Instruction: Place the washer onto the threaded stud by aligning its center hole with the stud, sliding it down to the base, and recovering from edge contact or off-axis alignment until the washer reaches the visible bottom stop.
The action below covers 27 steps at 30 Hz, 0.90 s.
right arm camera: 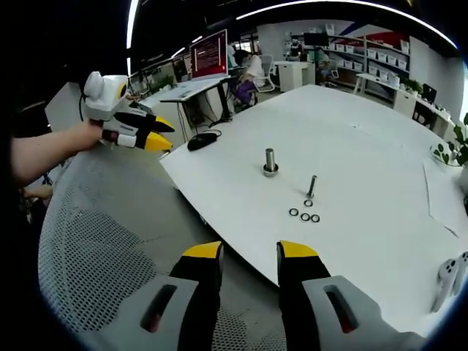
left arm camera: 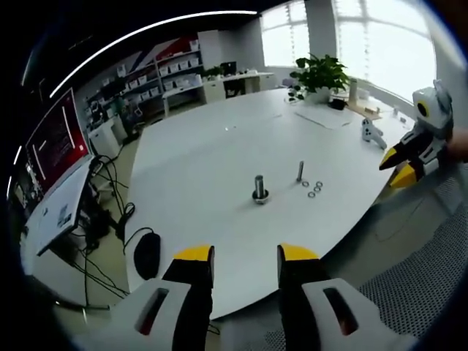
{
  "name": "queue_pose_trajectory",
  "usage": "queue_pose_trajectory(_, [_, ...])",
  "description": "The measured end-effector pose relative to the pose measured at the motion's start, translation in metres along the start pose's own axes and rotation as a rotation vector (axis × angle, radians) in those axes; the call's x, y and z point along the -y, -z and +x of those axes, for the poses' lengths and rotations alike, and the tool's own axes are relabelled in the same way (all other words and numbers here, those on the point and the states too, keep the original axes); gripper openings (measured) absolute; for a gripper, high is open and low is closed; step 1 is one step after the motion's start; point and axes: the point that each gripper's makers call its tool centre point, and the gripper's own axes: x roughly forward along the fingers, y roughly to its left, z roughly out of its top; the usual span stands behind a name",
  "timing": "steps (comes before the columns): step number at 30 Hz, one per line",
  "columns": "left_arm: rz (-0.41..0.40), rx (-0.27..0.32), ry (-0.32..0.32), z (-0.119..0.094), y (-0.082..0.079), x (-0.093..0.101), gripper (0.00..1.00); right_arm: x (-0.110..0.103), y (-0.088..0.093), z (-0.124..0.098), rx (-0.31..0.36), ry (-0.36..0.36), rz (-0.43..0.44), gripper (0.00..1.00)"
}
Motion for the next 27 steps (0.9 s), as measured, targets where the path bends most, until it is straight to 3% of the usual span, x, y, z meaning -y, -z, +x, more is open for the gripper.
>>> queue_pose_trajectory(27, [-0.065, 0.029, -0.017, -0.002, -0.006, -0.012, 0.33, -0.002, -0.007, 0.001, 0.015, -0.031, 0.029, 0.33])
